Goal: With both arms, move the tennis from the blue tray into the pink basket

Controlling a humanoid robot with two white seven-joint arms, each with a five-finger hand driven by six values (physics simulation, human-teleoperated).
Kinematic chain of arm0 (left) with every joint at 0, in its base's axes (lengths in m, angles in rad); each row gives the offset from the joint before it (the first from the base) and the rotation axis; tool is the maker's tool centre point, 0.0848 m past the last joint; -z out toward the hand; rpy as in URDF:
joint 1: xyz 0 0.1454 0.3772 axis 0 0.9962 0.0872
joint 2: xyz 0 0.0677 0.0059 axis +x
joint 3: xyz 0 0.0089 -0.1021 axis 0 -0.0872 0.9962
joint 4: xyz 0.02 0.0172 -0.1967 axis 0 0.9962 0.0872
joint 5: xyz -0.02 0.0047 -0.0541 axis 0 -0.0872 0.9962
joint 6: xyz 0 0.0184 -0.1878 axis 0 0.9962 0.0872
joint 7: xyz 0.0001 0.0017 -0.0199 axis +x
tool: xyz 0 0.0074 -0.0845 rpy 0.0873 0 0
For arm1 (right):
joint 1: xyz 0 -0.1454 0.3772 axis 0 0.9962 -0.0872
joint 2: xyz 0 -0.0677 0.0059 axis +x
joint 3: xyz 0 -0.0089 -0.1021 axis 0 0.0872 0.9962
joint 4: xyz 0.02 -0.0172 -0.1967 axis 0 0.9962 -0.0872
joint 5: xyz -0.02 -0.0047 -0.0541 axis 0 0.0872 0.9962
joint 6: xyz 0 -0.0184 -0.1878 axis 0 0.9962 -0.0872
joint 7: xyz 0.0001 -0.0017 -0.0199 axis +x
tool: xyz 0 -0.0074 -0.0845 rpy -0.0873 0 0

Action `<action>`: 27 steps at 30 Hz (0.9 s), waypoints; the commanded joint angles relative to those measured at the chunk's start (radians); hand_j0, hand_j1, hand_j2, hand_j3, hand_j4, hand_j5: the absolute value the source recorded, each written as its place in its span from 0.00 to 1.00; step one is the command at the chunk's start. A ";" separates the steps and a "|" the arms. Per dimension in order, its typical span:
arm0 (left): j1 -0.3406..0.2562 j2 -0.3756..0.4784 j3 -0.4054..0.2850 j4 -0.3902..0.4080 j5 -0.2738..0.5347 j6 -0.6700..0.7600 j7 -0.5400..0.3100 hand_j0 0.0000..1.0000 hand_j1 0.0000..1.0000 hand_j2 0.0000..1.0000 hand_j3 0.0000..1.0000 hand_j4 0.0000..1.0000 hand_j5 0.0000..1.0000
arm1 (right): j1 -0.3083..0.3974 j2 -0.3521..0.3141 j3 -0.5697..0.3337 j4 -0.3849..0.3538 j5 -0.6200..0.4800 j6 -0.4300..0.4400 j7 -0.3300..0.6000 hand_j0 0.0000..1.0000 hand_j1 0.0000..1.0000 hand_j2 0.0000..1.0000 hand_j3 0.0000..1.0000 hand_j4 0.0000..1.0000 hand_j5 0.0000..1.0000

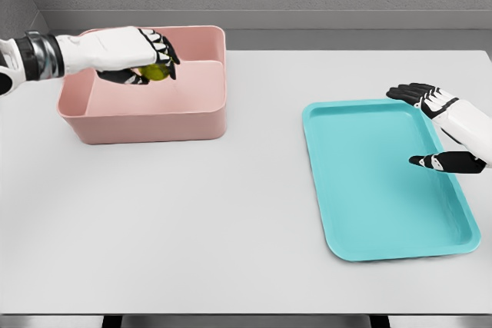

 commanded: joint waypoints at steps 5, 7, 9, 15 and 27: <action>0.000 0.000 0.024 0.034 0.024 0.002 0.003 1.00 1.00 1.00 1.00 1.00 1.00 | 0.000 -0.001 0.001 0.000 -0.008 0.003 -0.001 1.00 1.00 1.00 1.00 1.00 1.00; 0.002 0.002 0.048 0.034 0.025 0.002 0.003 1.00 1.00 1.00 1.00 1.00 1.00 | 0.000 -0.001 0.000 0.000 -0.008 0.003 -0.001 1.00 1.00 1.00 1.00 1.00 1.00; 0.003 0.012 0.050 0.031 0.028 0.002 0.003 1.00 1.00 1.00 1.00 1.00 1.00 | 0.000 -0.002 0.000 0.000 -0.008 0.003 -0.001 1.00 1.00 1.00 1.00 1.00 1.00; 0.031 0.107 0.050 0.028 0.032 0.002 0.003 1.00 1.00 1.00 1.00 1.00 1.00 | 0.000 -0.002 0.000 0.000 -0.008 0.003 -0.001 1.00 1.00 1.00 1.00 1.00 1.00; 0.084 0.184 0.050 -0.035 0.059 0.002 0.003 1.00 1.00 1.00 1.00 1.00 1.00 | 0.000 -0.002 0.000 0.000 -0.008 0.003 -0.001 1.00 1.00 1.00 1.00 1.00 1.00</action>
